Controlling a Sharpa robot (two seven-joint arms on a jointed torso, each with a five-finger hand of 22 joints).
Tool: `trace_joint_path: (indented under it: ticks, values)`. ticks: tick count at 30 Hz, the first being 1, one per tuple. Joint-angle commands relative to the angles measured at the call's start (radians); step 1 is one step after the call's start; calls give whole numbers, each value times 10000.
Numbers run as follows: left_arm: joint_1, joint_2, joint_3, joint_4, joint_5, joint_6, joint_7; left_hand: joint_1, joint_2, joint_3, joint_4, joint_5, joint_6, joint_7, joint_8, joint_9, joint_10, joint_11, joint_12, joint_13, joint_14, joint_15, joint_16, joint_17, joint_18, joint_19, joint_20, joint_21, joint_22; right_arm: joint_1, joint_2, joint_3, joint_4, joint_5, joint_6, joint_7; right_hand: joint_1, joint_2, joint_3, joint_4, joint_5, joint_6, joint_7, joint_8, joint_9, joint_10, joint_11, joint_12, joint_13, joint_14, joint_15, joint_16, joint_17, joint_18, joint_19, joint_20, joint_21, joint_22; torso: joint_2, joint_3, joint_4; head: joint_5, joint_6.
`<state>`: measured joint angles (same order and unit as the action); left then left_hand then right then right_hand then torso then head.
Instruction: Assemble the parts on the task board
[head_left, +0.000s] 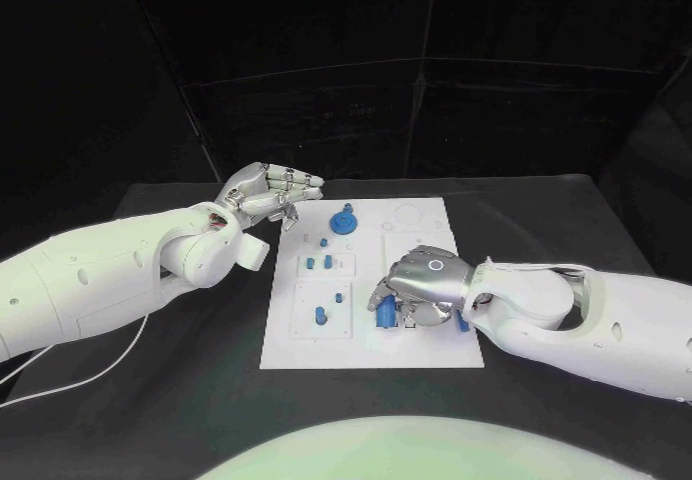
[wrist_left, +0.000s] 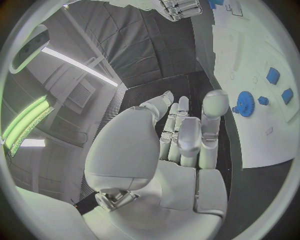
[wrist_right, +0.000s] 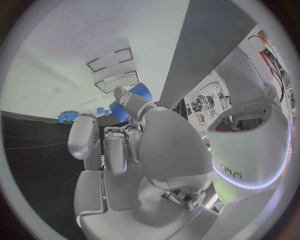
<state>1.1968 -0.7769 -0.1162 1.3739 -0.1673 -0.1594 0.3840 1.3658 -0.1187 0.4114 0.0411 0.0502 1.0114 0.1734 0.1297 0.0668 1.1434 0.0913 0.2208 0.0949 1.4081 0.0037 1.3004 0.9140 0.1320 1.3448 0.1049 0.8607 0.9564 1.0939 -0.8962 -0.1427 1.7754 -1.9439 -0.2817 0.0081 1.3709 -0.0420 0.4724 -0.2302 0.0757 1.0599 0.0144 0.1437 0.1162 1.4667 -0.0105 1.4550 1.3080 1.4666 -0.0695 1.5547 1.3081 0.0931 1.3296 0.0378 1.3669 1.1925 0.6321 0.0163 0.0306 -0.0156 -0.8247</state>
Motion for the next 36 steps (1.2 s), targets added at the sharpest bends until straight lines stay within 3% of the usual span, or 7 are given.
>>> trace_joint_path:
  ticks: [1, 12, 19, 36]
  values:
    - [10, 11, 7, 17, 45, 121, -2, -35, 100, -46, 5, 51, -41, 21, -49, -11, -5, 42, -59, 8, -57, 42, -40, -2, 132, -76, 9, -29, -10, 26, 59, 3, -99, 289, 400, 112, -97, -35, -16, 64, -65, 739, 657, 32, 11, 218, 77, 27, 1694, 993, 55, 54, 2403, -94, 59, 3, 33, -15, 3, 1, 10, 22, -7]
    - [10, 5, 6, 24, 45, 131, -22, -43, 105, -51, 14, 51, -50, 26, -53, -11, -10, 47, -61, 8, -58, 45, -39, -5, 132, -76, 11, -32, -12, 28, 348, 1, -486, 316, 601, 79, -113, -47, -29, 92, -60, 717, 661, 2, 5, 185, 86, -13, 1662, 996, 65, 61, 2417, -90, 43, 17, 19, -36, 18, 10, 10, 79, -52]
    - [10, 10, 6, 11, 45, 138, -31, -48, 108, -56, 19, 51, -59, 29, -57, -11, -15, 50, -62, 8, -57, 48, -36, 0, 131, -75, 13, -31, -10, 27, 449, -2, -573, 393, 844, 143, -115, -48, -31, 96, -57, 715, 661, -1, 5, 173, 87, -29, 1649, 998, 67, 65, 2427, -90, 44, 18, 20, -32, 7, 13, -31, 107, -91]
    - [10, 38, 3, -20, 45, 152, -50, -50, 108, -61, 21, 51, -67, 31, -61, -12, -20, 53, -64, 9, -60, 50, -38, -7, 131, -77, 15, -36, -13, 26, 524, -4, -741, 455, 1296, 175, -69, -99, -37, 128, -29, 551, 667, -167, -34, 50, 50, -167, 1540, 990, 61, 48, 2391, -73, -18, 45, -30, -93, 2, 10, -9, 88, -117]
